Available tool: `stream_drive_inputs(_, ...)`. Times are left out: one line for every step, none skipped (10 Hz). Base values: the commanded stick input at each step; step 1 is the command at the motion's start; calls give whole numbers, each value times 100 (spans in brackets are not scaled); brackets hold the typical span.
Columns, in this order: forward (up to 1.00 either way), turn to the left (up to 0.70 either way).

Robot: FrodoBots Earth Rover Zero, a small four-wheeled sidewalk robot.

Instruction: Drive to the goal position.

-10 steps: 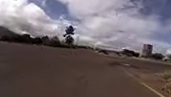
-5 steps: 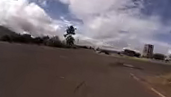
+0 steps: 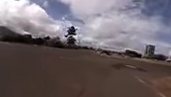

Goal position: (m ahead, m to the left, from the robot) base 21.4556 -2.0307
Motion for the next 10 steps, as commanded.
stream_drive_inputs(70, 0)
stream_drive_inputs(70, 0)
stream_drive_inputs(70, 0)
stream_drive_inputs(70, 0)
stream_drive_inputs(70, 0)
stream_drive_inputs(70, 0)
stream_drive_inputs(70, 0)
stream_drive_inputs(70, 0)
stream_drive_inputs(70, 0)
stream_drive_inputs(70, 0)
